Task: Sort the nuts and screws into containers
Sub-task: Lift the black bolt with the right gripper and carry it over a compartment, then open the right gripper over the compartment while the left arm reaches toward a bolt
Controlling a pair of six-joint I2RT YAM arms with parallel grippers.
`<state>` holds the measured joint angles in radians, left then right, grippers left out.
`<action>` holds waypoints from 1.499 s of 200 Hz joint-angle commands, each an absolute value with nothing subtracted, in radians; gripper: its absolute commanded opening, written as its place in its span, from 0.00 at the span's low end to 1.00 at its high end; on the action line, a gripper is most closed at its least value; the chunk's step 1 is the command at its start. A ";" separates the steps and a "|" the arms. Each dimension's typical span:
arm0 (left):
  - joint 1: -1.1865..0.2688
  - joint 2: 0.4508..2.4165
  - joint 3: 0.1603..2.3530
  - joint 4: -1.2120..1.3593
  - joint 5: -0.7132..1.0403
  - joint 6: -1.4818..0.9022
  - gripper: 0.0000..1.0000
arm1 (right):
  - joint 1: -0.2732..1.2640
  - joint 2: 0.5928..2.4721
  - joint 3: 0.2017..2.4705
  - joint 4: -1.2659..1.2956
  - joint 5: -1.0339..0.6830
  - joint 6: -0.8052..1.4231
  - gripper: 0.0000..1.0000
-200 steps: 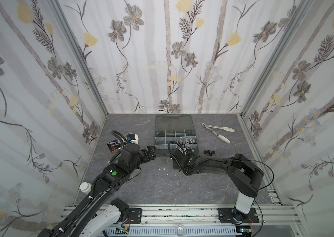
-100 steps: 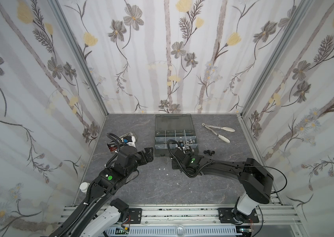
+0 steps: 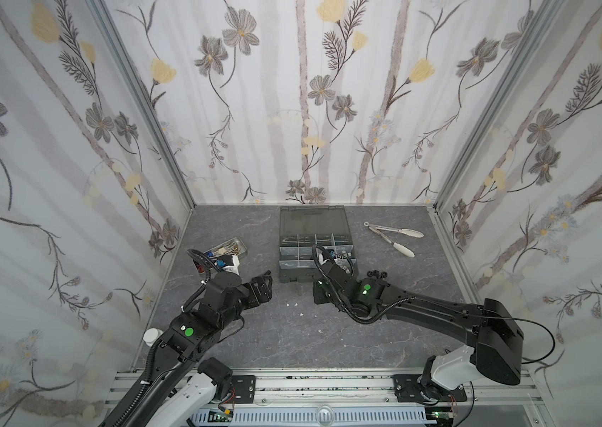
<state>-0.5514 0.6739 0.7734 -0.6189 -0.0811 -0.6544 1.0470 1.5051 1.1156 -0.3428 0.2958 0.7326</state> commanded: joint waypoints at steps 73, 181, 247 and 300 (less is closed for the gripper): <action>-0.549 0.796 0.916 -0.647 -0.135 -0.602 1.00 | 0.970 1.587 1.331 -0.379 0.196 0.557 0.05; -0.403 1.103 0.959 -0.548 -0.011 -0.534 0.96 | 0.720 1.942 1.579 -0.414 -0.098 0.434 0.04; -0.364 1.185 0.931 -0.532 0.000 -0.538 0.91 | 0.689 2.061 1.628 -0.395 -0.159 0.401 0.04; -0.352 1.176 0.898 -0.533 -0.012 -0.530 0.87 | 0.663 2.081 1.639 -0.377 -0.186 0.402 0.06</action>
<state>-0.3576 1.1816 0.9092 -0.5503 0.0010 -0.5457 0.6704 2.0716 1.6226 -0.4141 -0.1627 0.4103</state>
